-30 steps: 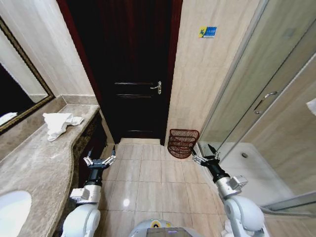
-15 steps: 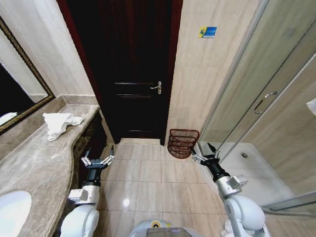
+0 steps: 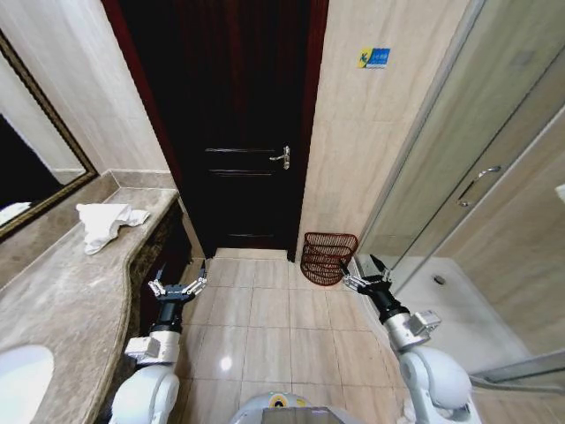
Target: Discard the used towel into the hamper.
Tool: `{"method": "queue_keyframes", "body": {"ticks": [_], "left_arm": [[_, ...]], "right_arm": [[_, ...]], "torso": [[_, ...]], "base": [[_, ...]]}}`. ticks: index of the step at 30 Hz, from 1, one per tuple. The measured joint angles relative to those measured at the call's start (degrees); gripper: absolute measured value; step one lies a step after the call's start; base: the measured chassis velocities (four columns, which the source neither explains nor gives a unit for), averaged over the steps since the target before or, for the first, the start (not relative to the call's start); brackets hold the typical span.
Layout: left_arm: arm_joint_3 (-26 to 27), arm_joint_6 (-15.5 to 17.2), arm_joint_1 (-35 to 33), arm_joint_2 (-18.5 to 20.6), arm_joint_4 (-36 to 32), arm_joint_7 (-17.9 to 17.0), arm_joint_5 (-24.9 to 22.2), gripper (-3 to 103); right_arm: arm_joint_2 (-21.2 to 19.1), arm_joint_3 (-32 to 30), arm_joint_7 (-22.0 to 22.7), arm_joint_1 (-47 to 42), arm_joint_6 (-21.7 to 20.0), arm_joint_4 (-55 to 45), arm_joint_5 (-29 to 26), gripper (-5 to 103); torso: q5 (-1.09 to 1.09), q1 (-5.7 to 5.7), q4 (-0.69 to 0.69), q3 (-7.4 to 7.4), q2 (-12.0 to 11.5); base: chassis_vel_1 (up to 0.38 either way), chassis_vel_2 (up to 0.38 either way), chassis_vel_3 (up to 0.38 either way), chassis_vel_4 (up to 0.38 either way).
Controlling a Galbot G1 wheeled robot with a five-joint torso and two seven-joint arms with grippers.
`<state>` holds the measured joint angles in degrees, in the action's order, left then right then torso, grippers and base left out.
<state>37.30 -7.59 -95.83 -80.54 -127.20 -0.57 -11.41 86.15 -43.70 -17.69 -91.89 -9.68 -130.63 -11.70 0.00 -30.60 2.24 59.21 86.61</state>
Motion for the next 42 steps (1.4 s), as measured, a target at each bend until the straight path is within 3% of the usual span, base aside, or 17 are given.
{"method": "queue_keyframes", "body": {"ticks": [14, 42], "left_arm": [[0.4, 0.2, -0.5, 0.1, -0.2, 0.9, 0.0, 100], [1.0, -2.7, -1.3, 0.0, 0.3, 2.0, 0.1, 100]], "right_arm": [[0.2, 0.4, -0.1, 0.0, 0.0, 0.2, 0.4, 100], [0.4, 0.6, -0.5, -0.2, -0.4, -0.8, 1.0, 100]], "torso": [[0.0, -0.01, 0.0, 0.0, 0.0], [-0.01, 0.0, 0.0, 0.0, 0.0]], "base": [[-0.057, 0.071, 0.067, -0.062], [0.028, 0.151, 0.156, 0.021]]}}
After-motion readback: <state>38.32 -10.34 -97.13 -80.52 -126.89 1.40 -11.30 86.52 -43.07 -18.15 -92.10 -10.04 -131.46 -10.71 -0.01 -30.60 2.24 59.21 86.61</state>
